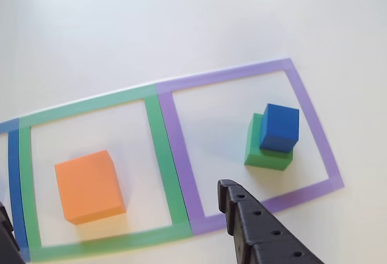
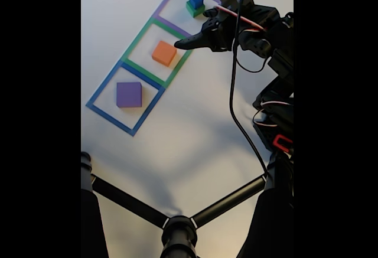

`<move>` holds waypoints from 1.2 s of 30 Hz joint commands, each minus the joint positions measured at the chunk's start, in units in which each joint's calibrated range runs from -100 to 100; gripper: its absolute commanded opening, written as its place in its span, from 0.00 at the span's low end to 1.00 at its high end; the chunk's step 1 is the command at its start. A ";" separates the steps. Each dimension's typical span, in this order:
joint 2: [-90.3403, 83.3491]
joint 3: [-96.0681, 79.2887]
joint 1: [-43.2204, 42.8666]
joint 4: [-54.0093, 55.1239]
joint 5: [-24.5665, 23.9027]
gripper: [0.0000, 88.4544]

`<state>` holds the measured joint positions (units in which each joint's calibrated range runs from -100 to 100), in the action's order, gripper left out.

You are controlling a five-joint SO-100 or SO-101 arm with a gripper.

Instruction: Tower of hanoi

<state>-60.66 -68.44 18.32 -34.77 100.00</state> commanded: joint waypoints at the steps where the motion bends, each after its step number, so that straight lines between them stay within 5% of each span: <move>1: -2.00 -6.84 -1.13 14.17 0.00 0.54; 22: 34.85 -16.84 -2.81 66.13 0.00 0.54; 36: 54.49 -12.66 -5.70 80.94 0.00 0.54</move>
<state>-8.03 -83.49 13.63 42.50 100.00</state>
